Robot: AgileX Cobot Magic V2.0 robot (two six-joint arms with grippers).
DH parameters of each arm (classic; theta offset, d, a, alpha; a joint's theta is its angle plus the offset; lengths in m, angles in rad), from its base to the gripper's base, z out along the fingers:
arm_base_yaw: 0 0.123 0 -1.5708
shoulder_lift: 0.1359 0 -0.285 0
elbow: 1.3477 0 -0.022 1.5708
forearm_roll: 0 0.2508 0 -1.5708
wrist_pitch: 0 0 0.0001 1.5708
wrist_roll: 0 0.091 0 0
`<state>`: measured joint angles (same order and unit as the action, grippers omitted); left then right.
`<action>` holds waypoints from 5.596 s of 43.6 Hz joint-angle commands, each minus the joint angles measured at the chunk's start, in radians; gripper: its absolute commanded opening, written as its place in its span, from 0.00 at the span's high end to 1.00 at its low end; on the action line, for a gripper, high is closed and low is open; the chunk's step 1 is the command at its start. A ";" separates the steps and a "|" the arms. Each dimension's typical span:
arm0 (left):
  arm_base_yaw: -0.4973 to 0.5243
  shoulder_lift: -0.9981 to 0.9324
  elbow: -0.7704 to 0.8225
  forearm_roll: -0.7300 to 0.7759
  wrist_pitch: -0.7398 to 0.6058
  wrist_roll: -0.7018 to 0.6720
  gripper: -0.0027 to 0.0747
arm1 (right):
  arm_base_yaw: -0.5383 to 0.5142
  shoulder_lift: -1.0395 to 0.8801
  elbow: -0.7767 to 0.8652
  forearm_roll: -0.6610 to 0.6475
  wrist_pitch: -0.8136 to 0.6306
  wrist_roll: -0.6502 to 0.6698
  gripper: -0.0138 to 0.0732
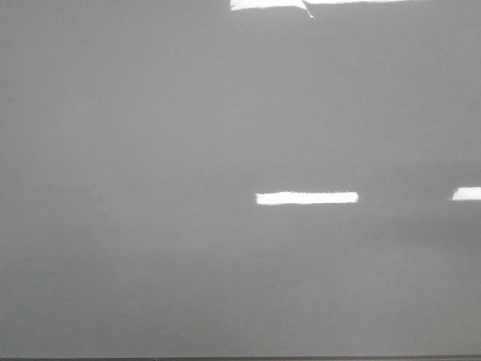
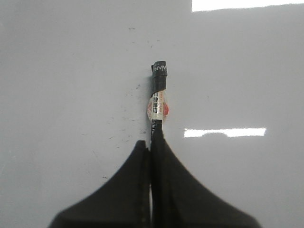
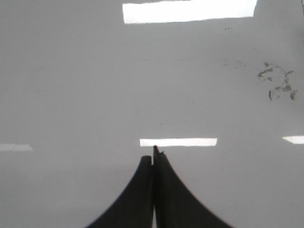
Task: Write number 6 on whiteboard
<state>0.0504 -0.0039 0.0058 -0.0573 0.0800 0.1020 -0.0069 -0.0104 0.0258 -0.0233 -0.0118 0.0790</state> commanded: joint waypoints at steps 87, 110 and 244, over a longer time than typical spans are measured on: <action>-0.007 0.426 -0.742 0.001 0.351 -0.008 0.99 | 0.038 0.594 -0.877 0.048 0.697 -0.007 0.92; -0.007 0.506 -0.742 -0.002 0.374 -0.008 0.99 | 0.201 0.768 -0.875 0.046 0.702 -0.087 0.92; -0.417 1.234 -1.154 -0.163 0.970 0.501 0.99 | 0.205 0.876 -1.021 0.093 0.873 -0.200 0.10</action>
<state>-0.3046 1.2588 -1.1004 -0.1434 1.0600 0.5142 0.1981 0.8688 -0.9587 0.0369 0.9060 -0.0757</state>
